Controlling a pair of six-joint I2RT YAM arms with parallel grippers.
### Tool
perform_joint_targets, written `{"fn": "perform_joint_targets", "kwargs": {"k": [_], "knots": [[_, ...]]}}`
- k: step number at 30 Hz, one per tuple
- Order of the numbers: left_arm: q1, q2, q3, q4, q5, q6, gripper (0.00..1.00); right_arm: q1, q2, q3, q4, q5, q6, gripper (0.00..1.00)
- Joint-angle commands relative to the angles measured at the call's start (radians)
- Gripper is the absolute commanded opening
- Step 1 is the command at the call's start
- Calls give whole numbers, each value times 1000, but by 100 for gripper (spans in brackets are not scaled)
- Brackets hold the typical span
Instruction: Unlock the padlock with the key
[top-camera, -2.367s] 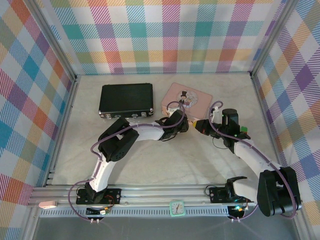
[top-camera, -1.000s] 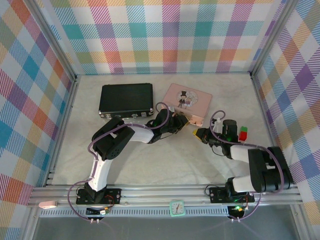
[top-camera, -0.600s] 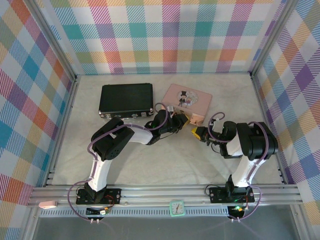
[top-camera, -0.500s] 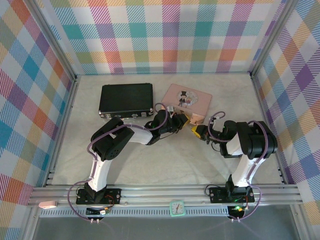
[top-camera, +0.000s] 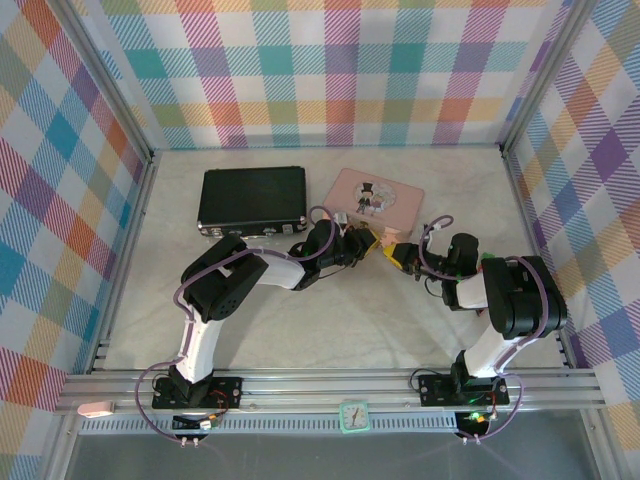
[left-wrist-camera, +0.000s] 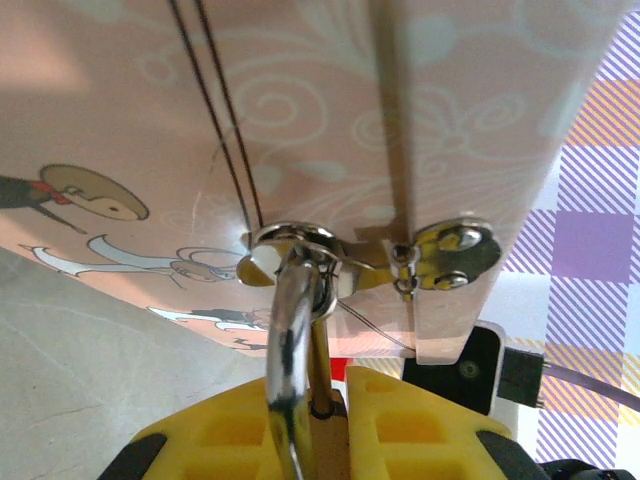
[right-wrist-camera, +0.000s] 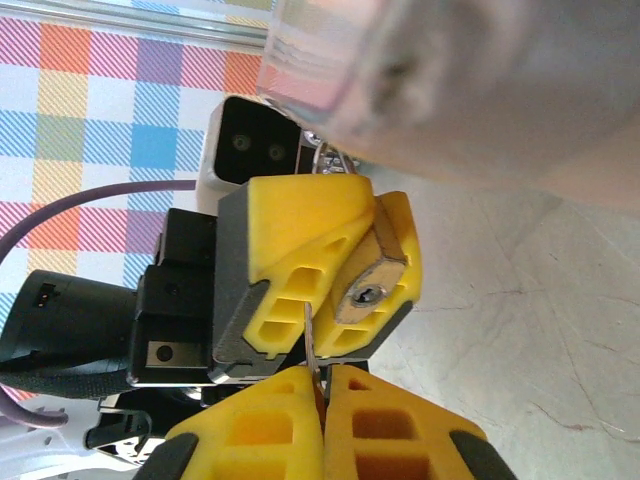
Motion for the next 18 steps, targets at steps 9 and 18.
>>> {"fn": "perform_joint_targets", "kwargs": {"k": [9,18], "knots": [[-9,-78,6,115,33,0,0,2,-9,30,-48,-17,-44,0],[-22,-70,19,110,43,3,0,5,-17,38,-15,-19,-17,0]]}}
